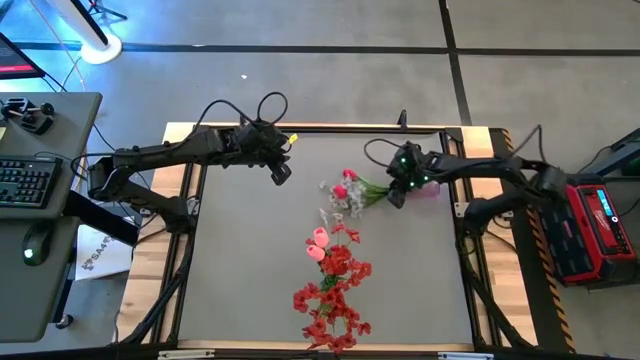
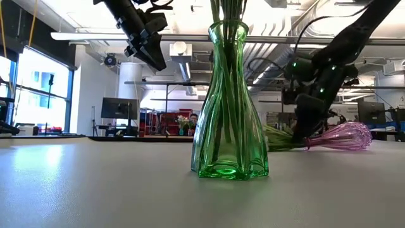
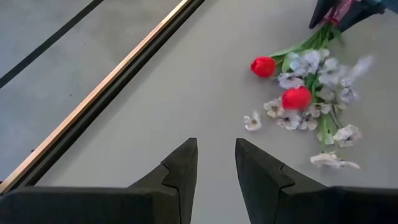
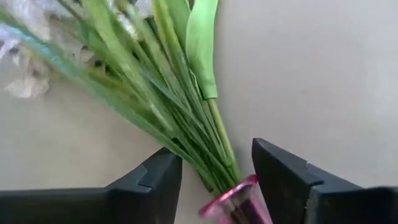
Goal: Sort flowers into vase by color
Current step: Adjust the purple vase
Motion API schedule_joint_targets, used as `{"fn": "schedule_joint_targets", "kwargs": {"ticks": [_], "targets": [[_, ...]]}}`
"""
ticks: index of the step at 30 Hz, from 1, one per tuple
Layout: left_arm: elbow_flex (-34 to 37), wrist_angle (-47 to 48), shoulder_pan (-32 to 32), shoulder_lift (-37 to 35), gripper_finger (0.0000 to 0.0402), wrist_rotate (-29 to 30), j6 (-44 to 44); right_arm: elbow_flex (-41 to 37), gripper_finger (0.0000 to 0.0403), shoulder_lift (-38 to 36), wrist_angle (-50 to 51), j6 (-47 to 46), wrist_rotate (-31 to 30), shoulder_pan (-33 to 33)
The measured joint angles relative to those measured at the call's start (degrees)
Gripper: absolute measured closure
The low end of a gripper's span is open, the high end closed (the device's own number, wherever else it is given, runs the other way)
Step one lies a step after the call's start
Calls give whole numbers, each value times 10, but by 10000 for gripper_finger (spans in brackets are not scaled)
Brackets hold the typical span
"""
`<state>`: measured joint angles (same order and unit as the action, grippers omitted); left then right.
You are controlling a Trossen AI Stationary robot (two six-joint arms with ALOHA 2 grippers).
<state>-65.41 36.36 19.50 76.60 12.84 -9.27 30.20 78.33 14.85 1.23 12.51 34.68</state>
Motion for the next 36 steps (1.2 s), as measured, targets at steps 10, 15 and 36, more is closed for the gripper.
{"fn": "schedule_joint_targets", "kwargs": {"ticks": [10, 15, 36], "targets": [[0, 10, 1, 0, 303, 0, 0, 1, 304, 62, -51, -45, 37, 2], [0, 17, 1, 0, 303, 0, 0, -3, 333, 29, -64, -67, 42, 17], [0, 15, 0, 0, 303, 2, 4, -2, 292, -37, 14, -84, 10, 55]]}}
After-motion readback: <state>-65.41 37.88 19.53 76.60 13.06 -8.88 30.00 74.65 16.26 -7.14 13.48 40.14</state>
